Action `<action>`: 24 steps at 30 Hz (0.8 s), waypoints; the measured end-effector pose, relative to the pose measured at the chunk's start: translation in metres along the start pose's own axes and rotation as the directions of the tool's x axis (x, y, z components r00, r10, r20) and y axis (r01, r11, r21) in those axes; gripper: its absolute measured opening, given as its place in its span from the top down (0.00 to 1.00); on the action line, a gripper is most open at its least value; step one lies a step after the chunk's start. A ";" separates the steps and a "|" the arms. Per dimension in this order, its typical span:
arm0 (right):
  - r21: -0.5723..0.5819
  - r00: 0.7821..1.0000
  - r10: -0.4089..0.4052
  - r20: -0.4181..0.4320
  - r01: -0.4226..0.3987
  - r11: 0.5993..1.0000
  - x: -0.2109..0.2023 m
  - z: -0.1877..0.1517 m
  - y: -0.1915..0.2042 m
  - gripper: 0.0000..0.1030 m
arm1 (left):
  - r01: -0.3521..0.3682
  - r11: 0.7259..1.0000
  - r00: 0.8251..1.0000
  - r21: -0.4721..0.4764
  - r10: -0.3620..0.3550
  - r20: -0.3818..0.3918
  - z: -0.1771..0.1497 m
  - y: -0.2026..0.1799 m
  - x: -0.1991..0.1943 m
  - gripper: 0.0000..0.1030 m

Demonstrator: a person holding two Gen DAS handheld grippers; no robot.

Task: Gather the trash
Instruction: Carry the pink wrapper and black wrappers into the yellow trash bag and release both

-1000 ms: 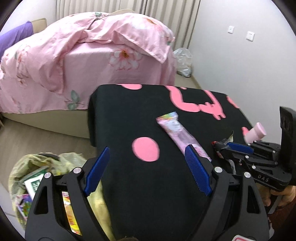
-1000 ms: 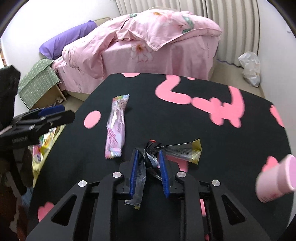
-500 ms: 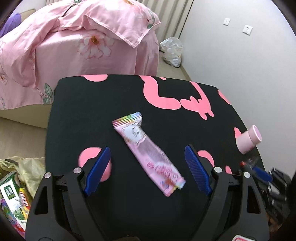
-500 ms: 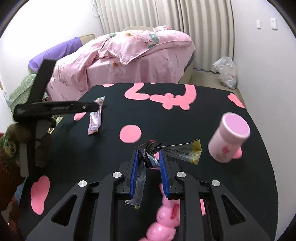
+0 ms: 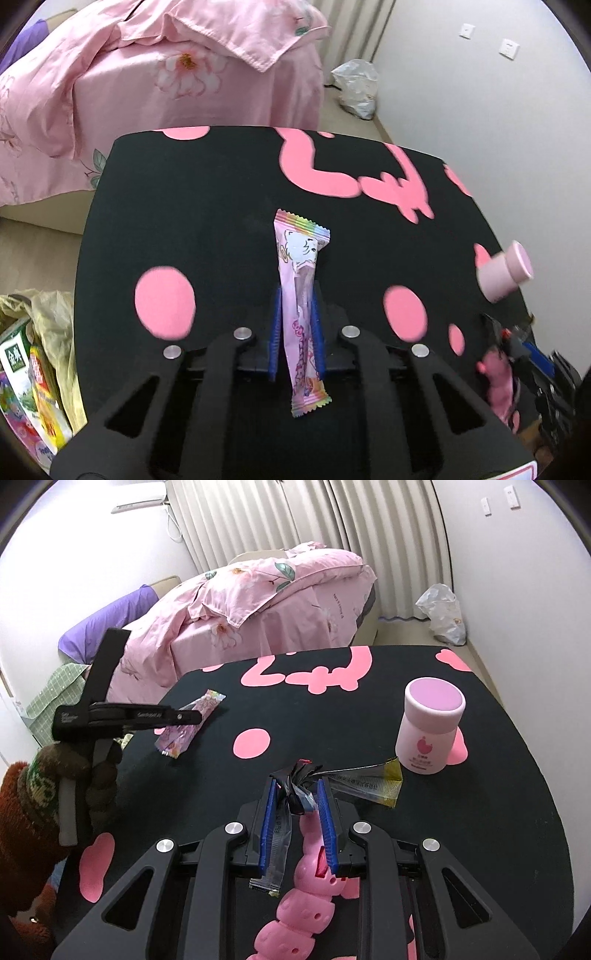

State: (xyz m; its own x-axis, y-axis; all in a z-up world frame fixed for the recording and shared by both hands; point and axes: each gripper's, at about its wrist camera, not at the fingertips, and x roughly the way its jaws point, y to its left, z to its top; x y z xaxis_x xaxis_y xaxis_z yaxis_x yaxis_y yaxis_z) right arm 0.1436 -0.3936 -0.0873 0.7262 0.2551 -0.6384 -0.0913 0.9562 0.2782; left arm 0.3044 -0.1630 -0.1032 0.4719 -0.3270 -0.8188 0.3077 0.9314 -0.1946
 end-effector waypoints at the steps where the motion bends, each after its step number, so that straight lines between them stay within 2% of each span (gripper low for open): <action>1: -0.005 1.000 -0.001 0.008 0.001 1.000 -0.003 0.000 0.002 0.78 | 0.008 1.000 1.000 0.007 -0.008 0.006 -0.005 -0.002 -0.007 0.87; 8: -0.041 0.999 0.018 0.046 -0.016 0.999 -0.029 0.001 0.025 0.78 | 0.042 0.996 0.994 0.073 -0.049 0.093 -0.038 -0.020 -0.066 0.87; 14: -0.106 0.996 0.040 0.080 -0.032 0.994 -0.051 0.006 0.063 0.78 | 0.048 0.994 0.980 0.099 -0.066 0.188 -0.061 -0.016 -0.126 0.87; 24: -0.273 0.988 0.111 0.103 -0.080 0.959 -0.072 0.013 0.157 0.78 | 0.024 0.999 0.956 0.041 -0.035 0.293 -0.104 0.039 -0.198 0.87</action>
State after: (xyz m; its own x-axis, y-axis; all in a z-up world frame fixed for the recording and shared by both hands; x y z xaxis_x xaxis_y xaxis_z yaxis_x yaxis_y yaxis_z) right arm 0.0861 -0.2637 0.0117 0.7776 0.3439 -0.5263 -0.3317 0.9356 0.1212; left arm 0.1368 -0.0454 -0.0044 0.6821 -0.3918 -0.6174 0.3522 0.9160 -0.1922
